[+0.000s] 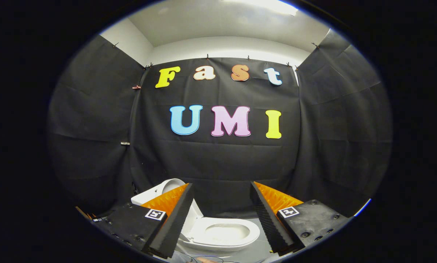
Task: Open the toilet lid.
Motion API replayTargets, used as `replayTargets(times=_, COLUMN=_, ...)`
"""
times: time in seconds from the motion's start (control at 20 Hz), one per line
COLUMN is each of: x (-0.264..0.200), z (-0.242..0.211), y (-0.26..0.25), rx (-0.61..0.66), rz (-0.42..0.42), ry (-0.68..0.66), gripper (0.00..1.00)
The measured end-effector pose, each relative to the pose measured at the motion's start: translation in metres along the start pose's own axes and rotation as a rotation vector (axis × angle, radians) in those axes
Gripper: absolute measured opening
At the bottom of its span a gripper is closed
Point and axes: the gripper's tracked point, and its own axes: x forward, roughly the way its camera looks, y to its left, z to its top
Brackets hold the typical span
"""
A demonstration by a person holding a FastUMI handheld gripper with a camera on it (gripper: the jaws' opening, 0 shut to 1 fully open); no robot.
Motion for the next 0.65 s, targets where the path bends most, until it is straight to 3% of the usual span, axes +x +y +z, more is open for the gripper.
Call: replayTargets(times=0.65, x=0.0015, z=-0.0016, y=-0.0013, rx=-0.004, rz=0.003, ry=0.004, gripper=0.96)
